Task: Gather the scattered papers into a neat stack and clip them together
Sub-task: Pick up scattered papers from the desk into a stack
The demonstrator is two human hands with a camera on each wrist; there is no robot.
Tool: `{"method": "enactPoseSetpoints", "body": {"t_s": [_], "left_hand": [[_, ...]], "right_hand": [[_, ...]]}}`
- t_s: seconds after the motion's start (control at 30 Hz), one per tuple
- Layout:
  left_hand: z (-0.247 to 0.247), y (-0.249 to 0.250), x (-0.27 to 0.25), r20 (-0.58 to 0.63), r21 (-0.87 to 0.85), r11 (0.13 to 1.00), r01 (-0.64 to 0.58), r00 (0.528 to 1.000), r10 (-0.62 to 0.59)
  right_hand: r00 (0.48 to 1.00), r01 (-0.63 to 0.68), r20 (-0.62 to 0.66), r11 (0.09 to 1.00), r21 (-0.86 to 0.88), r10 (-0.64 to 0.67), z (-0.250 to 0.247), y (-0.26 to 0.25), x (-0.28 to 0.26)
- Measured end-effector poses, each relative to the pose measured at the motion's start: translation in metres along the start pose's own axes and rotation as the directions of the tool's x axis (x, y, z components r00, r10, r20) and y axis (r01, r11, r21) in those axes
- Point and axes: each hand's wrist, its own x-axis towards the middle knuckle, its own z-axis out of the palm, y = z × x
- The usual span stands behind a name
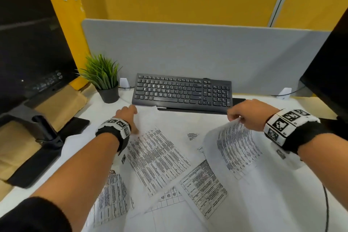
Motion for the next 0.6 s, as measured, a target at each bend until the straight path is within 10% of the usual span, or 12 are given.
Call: {"method": "enactPoseSetpoints", "body": {"t_s": [0.3,0.6], "left_hand": [[-0.044,-0.009,-0.023,0.052,0.027,0.990,-0.142,0.989,0.140],[-0.070,-0.017,-0.047,0.020,0.080,0.956,-0.283,0.959,0.282]], "right_hand": [[0.978,0.131,0.185,0.975,-0.178,-0.098,0.017,-0.034,-0.006],[0.921,0.226,0.315,0.973,0.039,-0.227,0.053,-0.086,0.044]]}}
